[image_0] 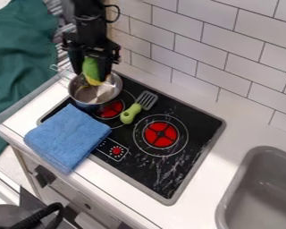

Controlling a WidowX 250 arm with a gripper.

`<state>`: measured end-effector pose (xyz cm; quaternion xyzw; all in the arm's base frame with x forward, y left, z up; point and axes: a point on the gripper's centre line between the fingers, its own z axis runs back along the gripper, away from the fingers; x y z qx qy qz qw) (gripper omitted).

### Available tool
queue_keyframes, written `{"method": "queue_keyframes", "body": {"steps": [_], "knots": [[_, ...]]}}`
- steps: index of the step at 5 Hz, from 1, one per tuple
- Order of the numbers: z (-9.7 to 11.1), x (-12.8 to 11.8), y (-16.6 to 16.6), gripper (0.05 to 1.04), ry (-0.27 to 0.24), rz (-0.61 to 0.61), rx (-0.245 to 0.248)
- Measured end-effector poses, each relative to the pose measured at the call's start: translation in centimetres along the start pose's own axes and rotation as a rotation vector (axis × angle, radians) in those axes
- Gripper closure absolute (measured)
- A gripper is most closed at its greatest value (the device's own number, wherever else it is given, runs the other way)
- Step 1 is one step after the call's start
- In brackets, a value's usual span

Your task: Put the corn in the pot

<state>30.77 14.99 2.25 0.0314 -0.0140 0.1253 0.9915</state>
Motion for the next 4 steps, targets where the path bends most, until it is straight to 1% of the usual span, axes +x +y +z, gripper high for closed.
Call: {"method": "queue_keyframes", "body": {"steps": [1, 2, 3, 4], "knots": [[-1.4, 0.0, 0.1, 0.394, 0.045, 0.015, -0.017], [-2.7, -0.7, 0.7, 0.317, 0.081, 0.030, -0.029], [-2.9, -0.9, 0.7, 0.078, 0.094, 0.032, -0.034], [-3.7, -1.2, 0.5, 0.075, 0.119, 0.034, -0.044]]}}
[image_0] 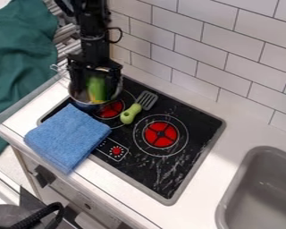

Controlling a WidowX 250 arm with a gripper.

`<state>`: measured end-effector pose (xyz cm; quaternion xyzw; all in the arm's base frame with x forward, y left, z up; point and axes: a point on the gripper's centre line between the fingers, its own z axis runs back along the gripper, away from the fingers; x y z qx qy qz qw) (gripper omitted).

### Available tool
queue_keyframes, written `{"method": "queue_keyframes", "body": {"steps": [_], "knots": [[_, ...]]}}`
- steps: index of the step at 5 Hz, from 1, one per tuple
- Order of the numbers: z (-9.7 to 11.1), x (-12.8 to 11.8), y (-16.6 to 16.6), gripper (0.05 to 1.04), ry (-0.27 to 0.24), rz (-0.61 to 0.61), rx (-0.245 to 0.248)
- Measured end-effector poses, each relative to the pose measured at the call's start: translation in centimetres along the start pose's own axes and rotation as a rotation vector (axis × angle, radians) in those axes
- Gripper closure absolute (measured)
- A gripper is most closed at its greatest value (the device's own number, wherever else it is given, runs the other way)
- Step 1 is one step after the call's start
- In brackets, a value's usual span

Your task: Put the corn in the pot

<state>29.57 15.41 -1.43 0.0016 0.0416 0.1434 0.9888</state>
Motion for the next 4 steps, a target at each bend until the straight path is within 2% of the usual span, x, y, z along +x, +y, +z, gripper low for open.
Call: {"method": "queue_keyframes", "body": {"steps": [1, 2, 3, 4], "knots": [[0.1, 0.0, 0.0, 0.078, -0.002, 0.006, 0.000], [2.9, -0.5, 0.1, 0.079, -0.079, 0.019, 0.020], [5.1, -0.5, -0.1, 0.078, -0.143, 0.021, 0.016], [5.0, -0.7, -0.6, 0.078, -0.145, 0.001, -0.018]]}}
